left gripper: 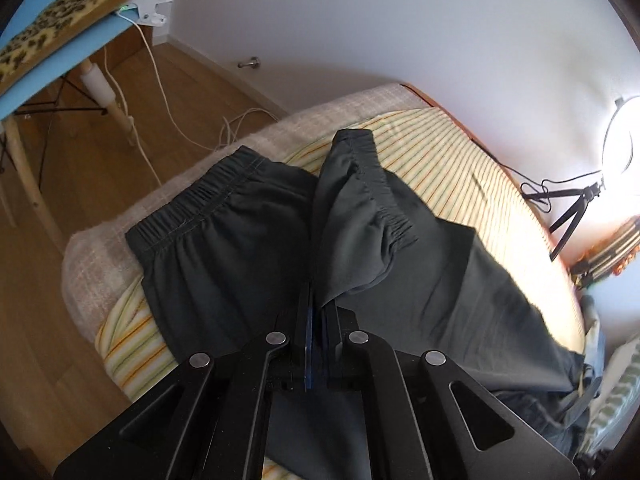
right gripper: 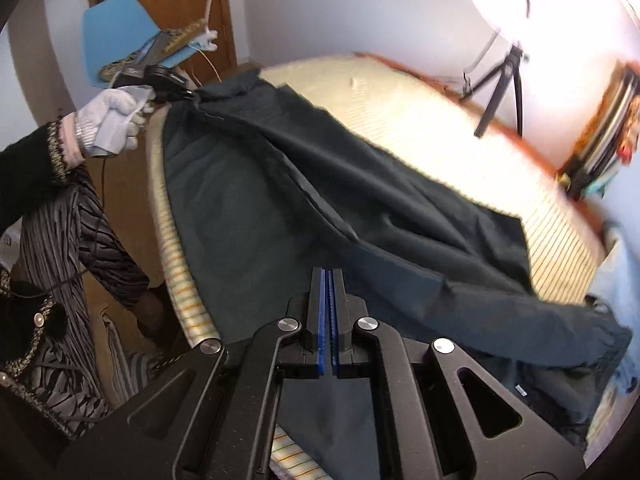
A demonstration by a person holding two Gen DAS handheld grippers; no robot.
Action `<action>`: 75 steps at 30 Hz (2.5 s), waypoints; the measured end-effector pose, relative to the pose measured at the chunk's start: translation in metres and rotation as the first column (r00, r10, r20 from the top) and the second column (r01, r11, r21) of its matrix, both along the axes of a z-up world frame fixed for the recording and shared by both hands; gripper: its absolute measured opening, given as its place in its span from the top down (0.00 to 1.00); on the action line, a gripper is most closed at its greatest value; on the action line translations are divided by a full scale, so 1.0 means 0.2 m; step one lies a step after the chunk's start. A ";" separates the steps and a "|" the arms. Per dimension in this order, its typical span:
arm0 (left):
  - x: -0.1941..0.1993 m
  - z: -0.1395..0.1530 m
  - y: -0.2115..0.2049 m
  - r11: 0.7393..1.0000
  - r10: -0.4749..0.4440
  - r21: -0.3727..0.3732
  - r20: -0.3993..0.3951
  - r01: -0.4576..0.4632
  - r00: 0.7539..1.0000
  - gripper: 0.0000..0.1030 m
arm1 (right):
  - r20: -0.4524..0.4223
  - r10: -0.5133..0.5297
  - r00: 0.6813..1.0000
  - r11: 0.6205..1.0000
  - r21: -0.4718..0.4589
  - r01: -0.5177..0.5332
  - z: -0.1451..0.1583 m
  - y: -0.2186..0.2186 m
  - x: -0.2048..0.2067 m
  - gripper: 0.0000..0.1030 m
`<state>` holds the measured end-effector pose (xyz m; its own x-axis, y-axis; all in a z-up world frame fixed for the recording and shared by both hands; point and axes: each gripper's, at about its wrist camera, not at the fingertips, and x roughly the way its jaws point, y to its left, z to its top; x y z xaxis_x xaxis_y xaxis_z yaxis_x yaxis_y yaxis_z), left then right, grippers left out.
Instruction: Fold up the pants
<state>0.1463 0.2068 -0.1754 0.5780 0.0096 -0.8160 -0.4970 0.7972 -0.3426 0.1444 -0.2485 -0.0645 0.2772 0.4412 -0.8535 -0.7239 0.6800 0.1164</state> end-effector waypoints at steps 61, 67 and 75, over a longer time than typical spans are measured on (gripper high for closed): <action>0.16 -0.03 -0.23 0.871 -0.258 0.374 -0.200 0.317 0.945 0.44 | -0.060 0.161 0.985 0.962 -0.213 -0.170 -0.25 0.08 -0.33 0.97; 0.10 -0.01 -0.07 0.939 -0.197 0.262 -0.115 0.221 0.974 0.74 | -0.050 0.155 0.987 0.961 -0.225 -0.162 -0.24 0.06 -0.32 0.97; -0.14 0.06 0.24 0.999 -0.024 0.037 0.026 0.023 0.999 0.75 | -0.021 0.140 0.990 0.964 -0.227 -0.141 -0.18 0.04 -0.29 0.97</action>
<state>0.1183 0.2540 -0.1629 0.5995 0.0258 -0.7999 -0.4692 0.8210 -0.3252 0.0870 -0.2407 -0.1014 0.2224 0.2699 -0.9369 -0.8137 0.5808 -0.0258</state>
